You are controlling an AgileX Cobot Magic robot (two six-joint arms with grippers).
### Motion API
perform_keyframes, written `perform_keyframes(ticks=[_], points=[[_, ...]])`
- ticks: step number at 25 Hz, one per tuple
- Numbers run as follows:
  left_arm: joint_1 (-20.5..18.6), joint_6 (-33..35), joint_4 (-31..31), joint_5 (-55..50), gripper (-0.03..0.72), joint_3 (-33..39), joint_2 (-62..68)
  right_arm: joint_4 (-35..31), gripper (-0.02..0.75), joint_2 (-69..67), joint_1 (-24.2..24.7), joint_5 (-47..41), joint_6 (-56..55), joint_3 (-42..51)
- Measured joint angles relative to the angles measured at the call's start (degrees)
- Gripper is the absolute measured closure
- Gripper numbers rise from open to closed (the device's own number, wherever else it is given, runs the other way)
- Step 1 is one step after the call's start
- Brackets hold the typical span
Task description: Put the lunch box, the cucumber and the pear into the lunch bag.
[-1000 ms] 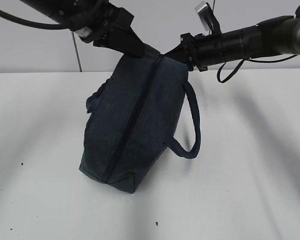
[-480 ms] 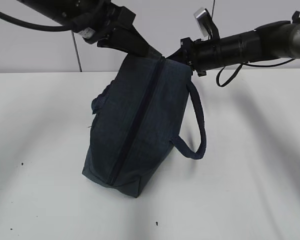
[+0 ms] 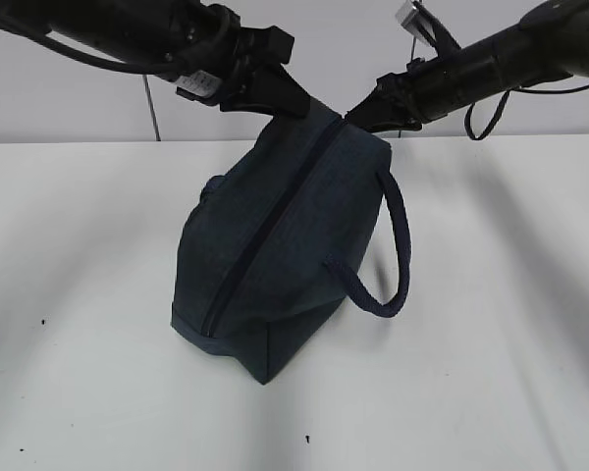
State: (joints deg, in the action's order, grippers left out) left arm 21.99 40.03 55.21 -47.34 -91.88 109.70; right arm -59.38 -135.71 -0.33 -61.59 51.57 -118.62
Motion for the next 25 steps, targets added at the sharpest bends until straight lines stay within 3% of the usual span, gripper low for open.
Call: perform_keyframes(ticks=[5, 10, 12, 18, 22, 25], points=[[-0.47, -0.54, 0.49, 1.58, 0.62, -0.22, 1.23, 8.05, 0.371, 0.0, 0.0, -5.4, -7.55, -6.67], [-1.62, -0.59, -1.19, 3.28, 0.413, -0.41, 1.3, 15.05, 0.362, 0.0, 0.0, -8.25, -17.43, -12.91], [-2.54, -0.59, -2.02, 3.06, 0.367, -0.41, 1.3, 15.68, 0.362, 0.0, 0.0, -8.38, -20.52, -14.67], [-5.31, -0.68, -8.69, -0.11, 0.342, -0.47, -0.25, 16.56, 0.362, 1.23, 0.0, -8.73, -26.44, -15.29], [-6.47, -0.82, -15.59, -1.39, 0.339, -0.47, -3.99, 20.39, 0.362, 4.42, 0.0, -8.86, -29.99, -15.33], [-6.79, -4.74, -22.68, -1.92, 0.337, -0.47, -7.47, 25.08, 0.362, 7.52, 0.0, -9.23, -32.48, -15.33]])
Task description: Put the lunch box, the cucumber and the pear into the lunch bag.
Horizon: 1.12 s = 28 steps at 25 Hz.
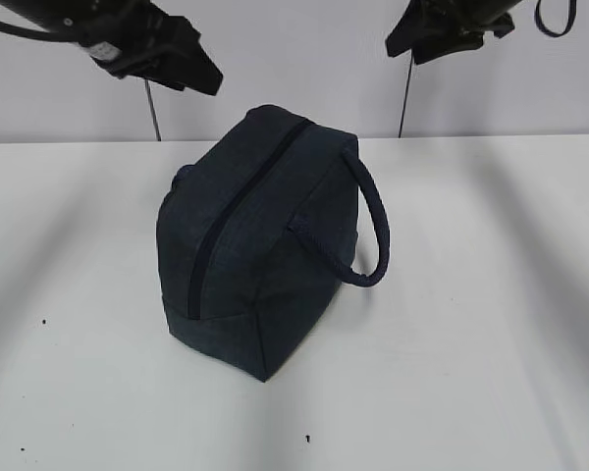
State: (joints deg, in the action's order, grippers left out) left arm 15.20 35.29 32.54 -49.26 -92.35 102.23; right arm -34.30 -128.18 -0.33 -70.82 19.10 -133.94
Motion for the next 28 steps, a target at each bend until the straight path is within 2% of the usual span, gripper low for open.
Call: perform_keyframes(ticks=[6, 12, 18, 28], points=[[-0.47, -10.4, -15.31, -2.43, 0.337, 0.0, -7.34, 9.02, 0.362, 9.41, 0.0, -0.73, -4.28, 0.0], [-0.47, -20.76, -23.87, -6.33, 0.337, 0.0, -14.98, 15.41, 0.362, 20.11, 0.0, -1.22, -6.09, 1.05], [-0.47, -26.28, -27.2, -11.3, 0.337, 0.0, -21.46, 19.84, 0.362, 31.46, 0.0, -1.54, -7.31, 8.05], [-0.47, -33.63, -30.8, -22.44, 0.337, 0.43, -29.2, 24.51, 0.362, 56.94, 0.0, -1.79, -8.58, 35.3]])
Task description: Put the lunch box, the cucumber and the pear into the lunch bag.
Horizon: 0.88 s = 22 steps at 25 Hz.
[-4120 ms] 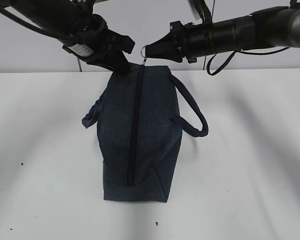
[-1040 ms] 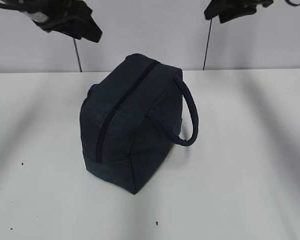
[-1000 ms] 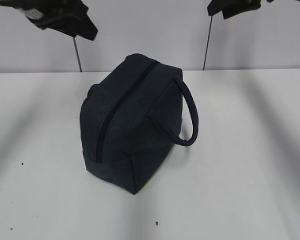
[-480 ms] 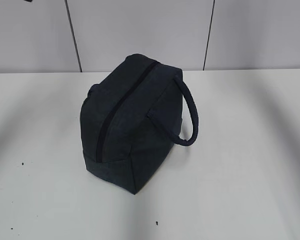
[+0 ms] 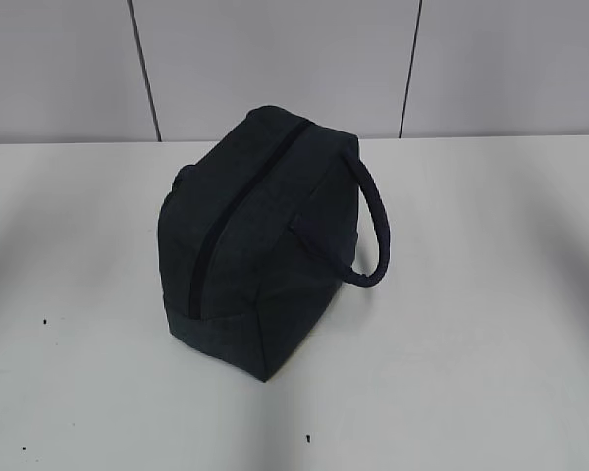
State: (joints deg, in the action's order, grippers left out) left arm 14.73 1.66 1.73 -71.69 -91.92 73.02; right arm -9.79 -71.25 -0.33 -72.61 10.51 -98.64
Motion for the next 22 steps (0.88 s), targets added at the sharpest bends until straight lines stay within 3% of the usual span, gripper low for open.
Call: perform_keyframes(ticks=[10, 17, 22], points=[[0.0, -3.02, -0.1, -0.87, 0.337, 13.21, -16.96, 3.46, 0.362, 25.24, 0.0, -0.12, -2.88, 22.64], [0.0, -3.5, 5.36, 0.7, 0.337, 32.01, -36.06, 4.39, 0.362, 41.21, 0.0, -0.24, -4.66, 34.55], [0.0, -3.5, 4.52, 0.72, 0.337, 44.07, -49.25, 7.28, 0.362, 51.55, 0.0, -0.34, -4.78, 42.58]])
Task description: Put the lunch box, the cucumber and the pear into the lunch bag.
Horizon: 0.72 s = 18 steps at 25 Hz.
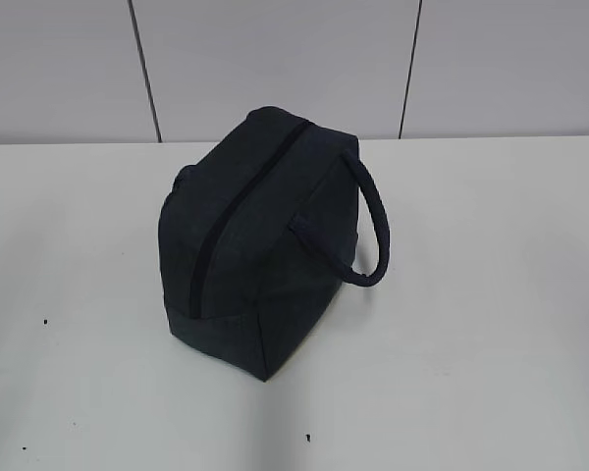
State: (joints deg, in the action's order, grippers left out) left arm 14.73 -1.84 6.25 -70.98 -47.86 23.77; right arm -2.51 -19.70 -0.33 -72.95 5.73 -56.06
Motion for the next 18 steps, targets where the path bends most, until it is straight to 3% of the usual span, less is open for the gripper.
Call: perform_keyframes(ticks=[6, 12, 18], points=[[0.0, 0.0, -5.91, -0.2, 0.337, 8.5, -13.44, 0.38, 0.384, 10.41, 0.0, 0.0, -0.11, 9.96], [0.0, 0.0, -6.55, -0.14, 0.337, 12.91, -23.59, 0.58, 0.419, 20.12, 0.0, -0.12, -0.11, 17.94], [0.0, 0.0, -6.68, 3.25, 0.337, 16.04, -24.78, 0.96, 0.424, 20.81, 0.0, 1.84, -0.11, 24.77]])
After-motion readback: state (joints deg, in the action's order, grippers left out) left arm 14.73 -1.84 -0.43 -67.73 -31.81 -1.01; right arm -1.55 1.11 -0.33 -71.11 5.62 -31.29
